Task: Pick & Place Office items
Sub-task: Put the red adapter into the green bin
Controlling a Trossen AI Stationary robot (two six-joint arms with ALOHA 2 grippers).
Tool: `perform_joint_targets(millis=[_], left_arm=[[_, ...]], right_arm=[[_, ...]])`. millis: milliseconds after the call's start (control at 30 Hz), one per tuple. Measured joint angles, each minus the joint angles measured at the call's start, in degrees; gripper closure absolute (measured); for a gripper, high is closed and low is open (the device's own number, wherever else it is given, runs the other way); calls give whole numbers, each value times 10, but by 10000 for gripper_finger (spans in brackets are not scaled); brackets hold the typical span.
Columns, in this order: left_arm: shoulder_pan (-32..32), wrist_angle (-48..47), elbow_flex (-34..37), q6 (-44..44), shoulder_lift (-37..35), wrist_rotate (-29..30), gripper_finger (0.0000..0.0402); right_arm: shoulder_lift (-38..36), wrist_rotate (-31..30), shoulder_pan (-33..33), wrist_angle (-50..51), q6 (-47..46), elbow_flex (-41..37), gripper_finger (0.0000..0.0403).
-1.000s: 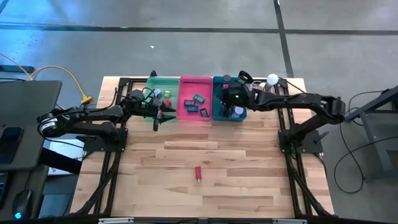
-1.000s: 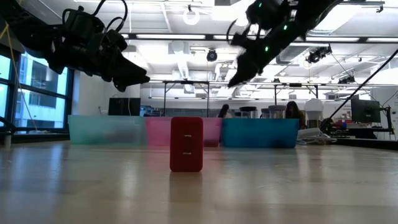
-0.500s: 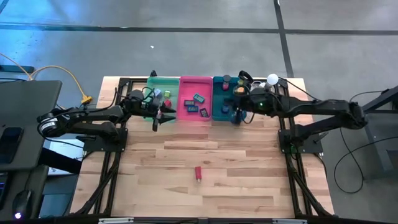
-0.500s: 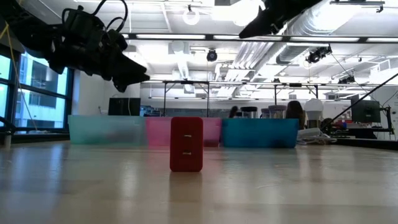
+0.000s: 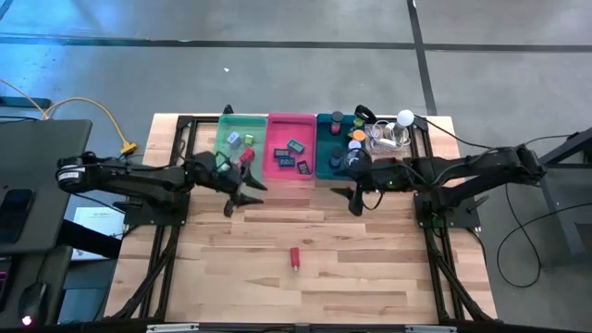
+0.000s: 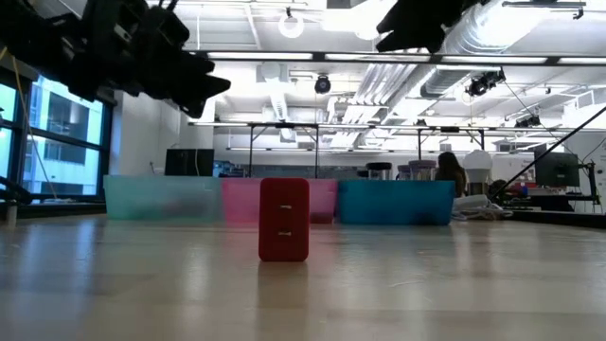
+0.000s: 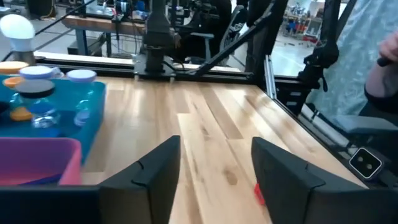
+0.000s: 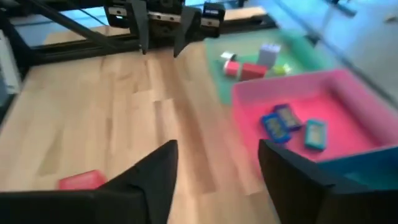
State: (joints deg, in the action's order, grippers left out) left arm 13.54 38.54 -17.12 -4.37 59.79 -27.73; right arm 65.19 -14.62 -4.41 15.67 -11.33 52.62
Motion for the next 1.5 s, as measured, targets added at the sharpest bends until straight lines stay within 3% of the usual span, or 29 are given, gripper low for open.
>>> perform_joint_targets(millis=[133, 367, 567, 767, 900, 1200, 1367, 1500], left_arm=[[-87, 0, 0, 0, 0, 70, 173], [-209, 0, 0, 6, 0, 171, 113], [-251, -12, 0, -17, 0, 185, 109], [-287, -93, 0, -54, 0, 188, 109], [-321, -131, 0, -55, 0, 187, 109], [-356, -137, 0, -39, 0, 186, 108], [-365, -137, 0, -66, 0, 184, 108], [-380, -137, 0, -85, 0, 182, 108]], right_arm=[[0, 6, -38, 25, -74, 0, 168], [22, 43, -126, 45, -241, 0, 164], [106, 39, -203, -33, -343, 0, 164], [228, 8, -245, -261, -271, 1, 179], [290, -35, -263, -332, -225, 17, 202], [377, -28, -267, -489, -199, 19, 230], [434, -66, -259, -610, -230, 19, 210], [477, -65, -273, -774, -152, 23, 167]])
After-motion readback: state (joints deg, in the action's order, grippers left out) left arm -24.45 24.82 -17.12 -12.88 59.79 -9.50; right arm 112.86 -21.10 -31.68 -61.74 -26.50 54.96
